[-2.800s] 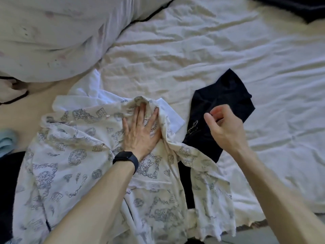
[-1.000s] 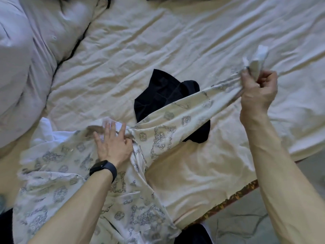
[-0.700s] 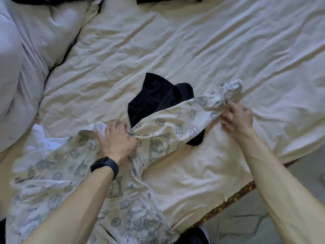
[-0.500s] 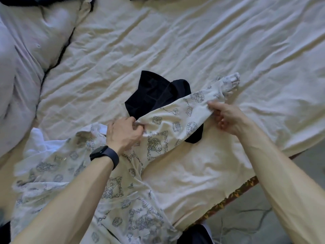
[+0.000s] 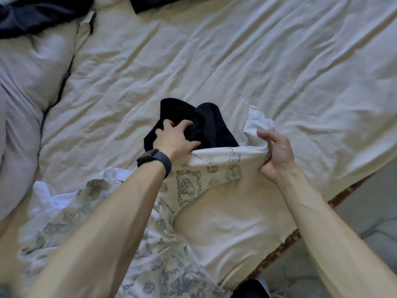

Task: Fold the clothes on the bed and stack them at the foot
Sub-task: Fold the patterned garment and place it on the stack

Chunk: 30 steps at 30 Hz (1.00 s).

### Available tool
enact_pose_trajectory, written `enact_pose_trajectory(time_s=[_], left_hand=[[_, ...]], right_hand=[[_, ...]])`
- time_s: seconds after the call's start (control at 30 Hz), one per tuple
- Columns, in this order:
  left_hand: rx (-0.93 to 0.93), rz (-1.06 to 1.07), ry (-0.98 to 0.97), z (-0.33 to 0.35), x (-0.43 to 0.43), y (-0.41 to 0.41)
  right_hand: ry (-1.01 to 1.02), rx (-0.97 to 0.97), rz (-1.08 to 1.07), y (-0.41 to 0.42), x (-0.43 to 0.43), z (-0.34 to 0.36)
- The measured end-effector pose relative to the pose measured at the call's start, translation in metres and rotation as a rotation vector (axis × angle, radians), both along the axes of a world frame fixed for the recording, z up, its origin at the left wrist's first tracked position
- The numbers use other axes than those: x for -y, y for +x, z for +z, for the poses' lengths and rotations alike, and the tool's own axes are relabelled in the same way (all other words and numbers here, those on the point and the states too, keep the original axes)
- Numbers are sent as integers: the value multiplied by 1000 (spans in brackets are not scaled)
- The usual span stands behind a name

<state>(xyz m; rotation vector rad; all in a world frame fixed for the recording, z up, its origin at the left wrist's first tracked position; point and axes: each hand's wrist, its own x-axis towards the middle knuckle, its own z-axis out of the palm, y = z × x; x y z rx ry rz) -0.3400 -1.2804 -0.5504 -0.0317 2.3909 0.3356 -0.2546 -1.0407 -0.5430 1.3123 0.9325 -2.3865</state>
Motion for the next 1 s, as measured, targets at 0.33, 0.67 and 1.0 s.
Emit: enact_pose_trajectory(time_s=[0.33,0.67,1.0], left_hand=[[-591,68,-94,33,52,-36],[-375,-366,24,-5,1,94],[-301,-69,-102,-20,28,65]], right_hand=[[188,-48,-229,-4,-25,11],[692,221,-32,-16,-36,-27],[949,174,27,-13,-67,-46]])
